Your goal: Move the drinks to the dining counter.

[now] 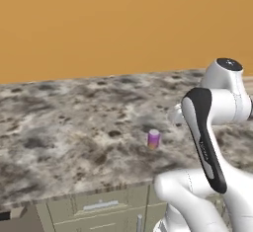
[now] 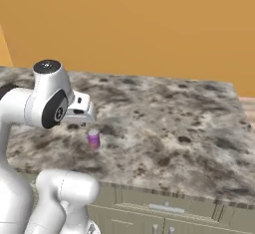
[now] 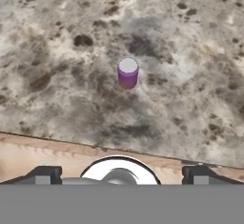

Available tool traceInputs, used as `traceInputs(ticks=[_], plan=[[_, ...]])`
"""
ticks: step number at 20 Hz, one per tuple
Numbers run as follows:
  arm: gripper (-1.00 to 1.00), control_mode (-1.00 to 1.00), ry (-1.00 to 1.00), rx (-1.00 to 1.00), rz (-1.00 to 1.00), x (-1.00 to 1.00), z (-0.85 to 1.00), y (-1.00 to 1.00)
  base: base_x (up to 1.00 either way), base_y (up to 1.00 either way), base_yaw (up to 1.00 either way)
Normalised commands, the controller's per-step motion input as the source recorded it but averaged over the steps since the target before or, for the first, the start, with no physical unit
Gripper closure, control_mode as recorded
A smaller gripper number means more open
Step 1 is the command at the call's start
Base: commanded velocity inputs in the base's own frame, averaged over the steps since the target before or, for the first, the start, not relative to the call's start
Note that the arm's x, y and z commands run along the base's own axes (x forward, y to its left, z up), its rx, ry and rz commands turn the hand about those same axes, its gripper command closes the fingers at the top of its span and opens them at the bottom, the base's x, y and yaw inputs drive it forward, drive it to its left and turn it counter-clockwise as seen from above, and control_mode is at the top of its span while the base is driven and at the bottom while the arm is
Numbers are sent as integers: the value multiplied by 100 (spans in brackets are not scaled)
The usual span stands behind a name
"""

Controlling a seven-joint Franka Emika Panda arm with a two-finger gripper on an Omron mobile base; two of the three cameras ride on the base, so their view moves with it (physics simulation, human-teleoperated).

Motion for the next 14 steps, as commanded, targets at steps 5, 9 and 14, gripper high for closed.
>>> traceInputs(ticks=[5, 9, 14], plan=[[-100, 100, 0, 0, 0, 0, 0, 0, 0, -33, -69], [-100, 100, 0, 0, 0, 0, 0, 0, 0, -15, -93], [-100, 100, 0, 0, 0, 0, 0, 0, 0, 0, -99]])
